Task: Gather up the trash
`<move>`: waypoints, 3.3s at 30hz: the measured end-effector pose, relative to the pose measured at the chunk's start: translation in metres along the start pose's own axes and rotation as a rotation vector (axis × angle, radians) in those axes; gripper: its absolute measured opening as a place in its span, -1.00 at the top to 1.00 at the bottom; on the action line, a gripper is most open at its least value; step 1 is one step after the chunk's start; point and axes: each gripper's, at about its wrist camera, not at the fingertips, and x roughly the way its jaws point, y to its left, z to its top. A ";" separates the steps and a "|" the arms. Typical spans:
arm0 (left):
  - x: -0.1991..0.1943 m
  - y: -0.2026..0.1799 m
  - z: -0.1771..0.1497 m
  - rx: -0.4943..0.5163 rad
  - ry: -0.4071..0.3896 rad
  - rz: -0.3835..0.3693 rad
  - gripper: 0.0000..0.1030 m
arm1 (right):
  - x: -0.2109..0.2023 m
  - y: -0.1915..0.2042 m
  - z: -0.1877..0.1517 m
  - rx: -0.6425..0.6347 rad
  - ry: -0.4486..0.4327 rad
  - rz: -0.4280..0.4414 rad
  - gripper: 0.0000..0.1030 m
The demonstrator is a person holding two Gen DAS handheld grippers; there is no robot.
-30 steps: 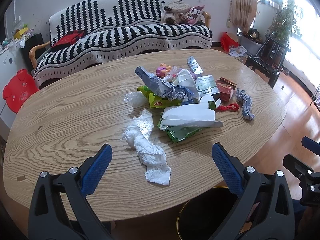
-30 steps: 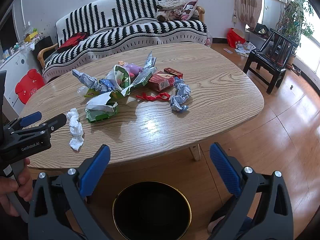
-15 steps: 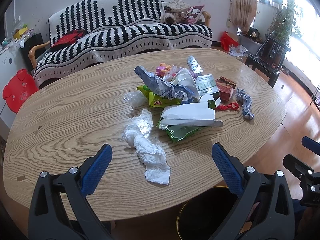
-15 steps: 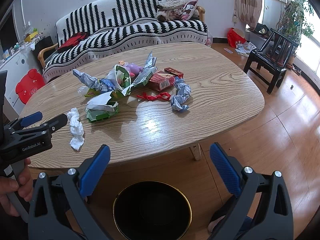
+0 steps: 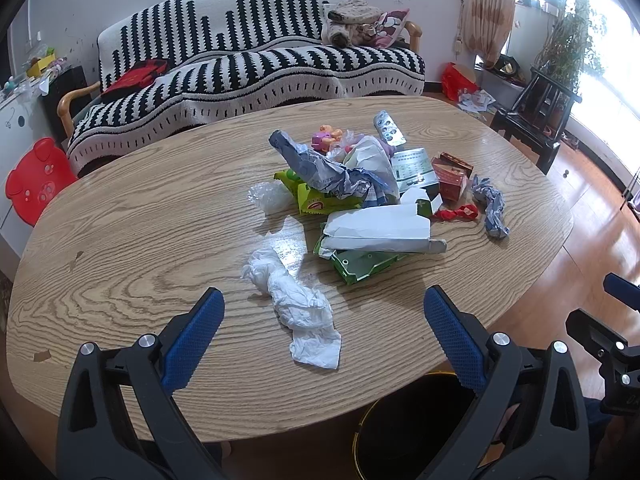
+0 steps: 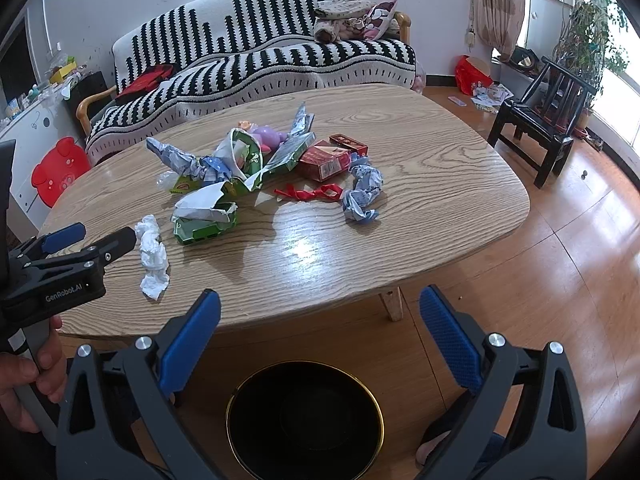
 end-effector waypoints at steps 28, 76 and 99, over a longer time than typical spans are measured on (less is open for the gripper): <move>0.099 0.053 0.004 -0.170 0.220 0.010 -0.89 | 0.178 -0.065 0.094 0.082 0.187 0.006 0.21; 0.051 -0.091 -0.152 0.221 0.509 -0.445 0.55 | 0.044 -0.031 -0.123 0.109 0.478 0.230 0.42; -0.033 -0.031 -0.054 0.112 0.115 -0.357 -0.76 | -0.008 -0.046 -0.032 0.124 0.143 0.201 -0.54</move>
